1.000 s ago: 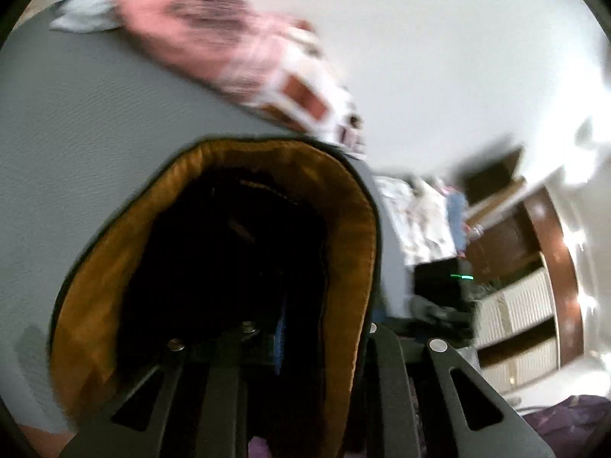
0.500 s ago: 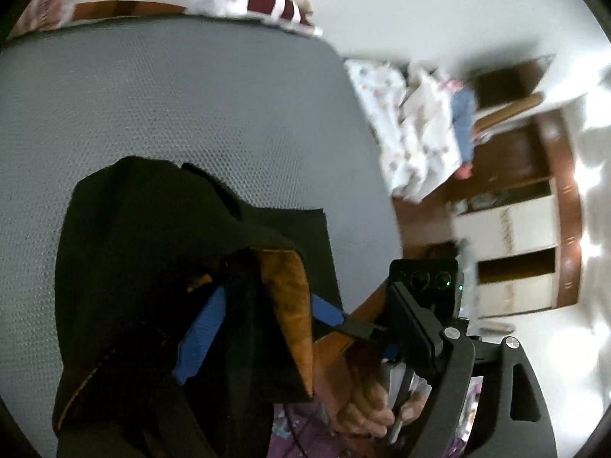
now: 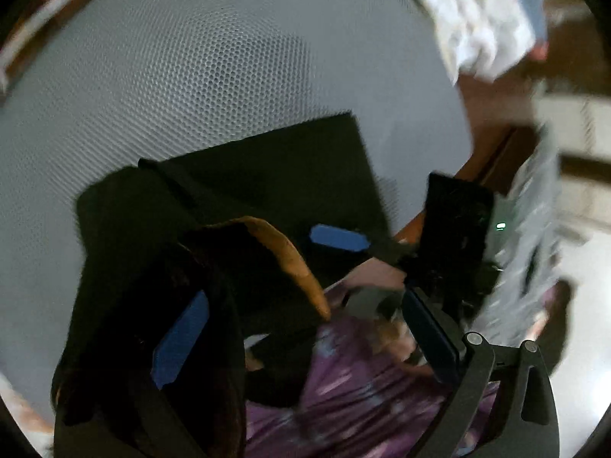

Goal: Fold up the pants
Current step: 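Lift the trouser end with the right gripper and fold it over the rest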

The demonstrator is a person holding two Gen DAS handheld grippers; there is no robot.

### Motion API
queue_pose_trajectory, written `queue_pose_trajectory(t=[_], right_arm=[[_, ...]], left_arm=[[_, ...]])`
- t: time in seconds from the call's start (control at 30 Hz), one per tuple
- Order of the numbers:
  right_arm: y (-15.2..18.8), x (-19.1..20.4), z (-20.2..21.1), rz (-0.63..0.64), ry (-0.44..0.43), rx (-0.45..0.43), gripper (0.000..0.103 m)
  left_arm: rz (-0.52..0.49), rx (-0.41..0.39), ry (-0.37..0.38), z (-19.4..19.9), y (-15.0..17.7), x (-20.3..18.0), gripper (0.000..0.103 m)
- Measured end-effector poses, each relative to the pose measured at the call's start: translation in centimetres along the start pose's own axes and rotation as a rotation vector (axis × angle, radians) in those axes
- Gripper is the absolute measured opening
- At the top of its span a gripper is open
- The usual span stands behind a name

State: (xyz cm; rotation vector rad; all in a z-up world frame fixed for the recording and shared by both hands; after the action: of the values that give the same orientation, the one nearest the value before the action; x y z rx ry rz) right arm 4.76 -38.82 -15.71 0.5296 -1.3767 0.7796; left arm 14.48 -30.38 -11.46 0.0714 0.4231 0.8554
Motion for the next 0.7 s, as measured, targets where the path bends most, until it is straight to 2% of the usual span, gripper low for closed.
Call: queue_pose_trajectory(t=[0.07, 0.13, 0.17, 0.2, 0.27, 0.3, 0.33, 0.4, 0.5, 0.57, 0.6, 0.7], right_arm=[[0.6, 1.1, -0.9, 0.056, 0.014, 0.027, 0.092], [1.0, 1.9, -1.7, 0.122, 0.093, 0.047, 0.092], [1.4, 2.2, -2.3, 0.176, 0.164, 0.062, 0.091], [1.6, 2.4, -2.8, 0.210, 0.201, 0.073, 0.086], [1.9, 2.5, -3.8, 0.269, 0.266, 0.112, 0.061], [2.1, 2.4, -4.4, 0.293, 0.307, 0.134, 0.041], [2.1, 2.1, -4.6, 0.301, 0.345, 0.140, 0.033], [1.9, 1.3, -4.5, 0.282, 0.349, 0.136, 0.030], [1.5, 0.7, -3.0, 0.242, 0.299, 0.098, 0.029], [1.2, 0.3, -2.1, 0.206, 0.235, 0.086, 0.030], [1.0, -0.1, -1.9, 0.176, 0.190, 0.094, 0.035], [0.8, -1.2, -1.6, 0.077, 0.040, 0.134, 0.067]], left_arm=[[-0.035, 0.046, -0.047, 0.3, -0.3, -1.4, 0.099], [-0.049, 0.081, -0.048, 0.5, -0.2, -2.4, 0.099], [-0.068, 0.099, -0.051, 0.6, -0.1, -3.1, 0.099], [-0.120, 0.120, -0.073, 0.6, 0.1, -4.4, 0.099], [-0.208, 0.141, -0.161, 0.7, 0.2, -5.6, 0.099], [-0.250, 0.146, -0.206, 0.6, 0.3, -6.4, 0.099], [-0.277, 0.119, -0.235, 0.9, 0.4, -7.1, 0.099], [-0.277, 0.083, -0.211, 1.8, 0.5, -7.6, 0.099], [-0.321, -0.039, -0.158, 4.1, 0.5, -8.3, 0.099], [-0.285, -0.126, -0.125, 5.4, 0.5, -7.7, 0.099], [-0.245, -0.175, -0.098, 6.1, 0.6, -6.5, 0.099], [-0.136, -0.293, -0.004, 6.6, 0.3, -2.7, 0.099]])
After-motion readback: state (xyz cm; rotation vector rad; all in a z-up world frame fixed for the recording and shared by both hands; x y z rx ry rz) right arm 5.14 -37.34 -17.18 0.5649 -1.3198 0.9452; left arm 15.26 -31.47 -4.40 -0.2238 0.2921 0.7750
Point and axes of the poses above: each gripper's, at about its wrist camera, not at the fingertips, and z roughly against the way its jaws point, x to its left, y to its underside, the point moved 3 cm from there along -z, roughly the way its jaws point, and after that the axes turned 1 degree about x, right-handed, at the moved point
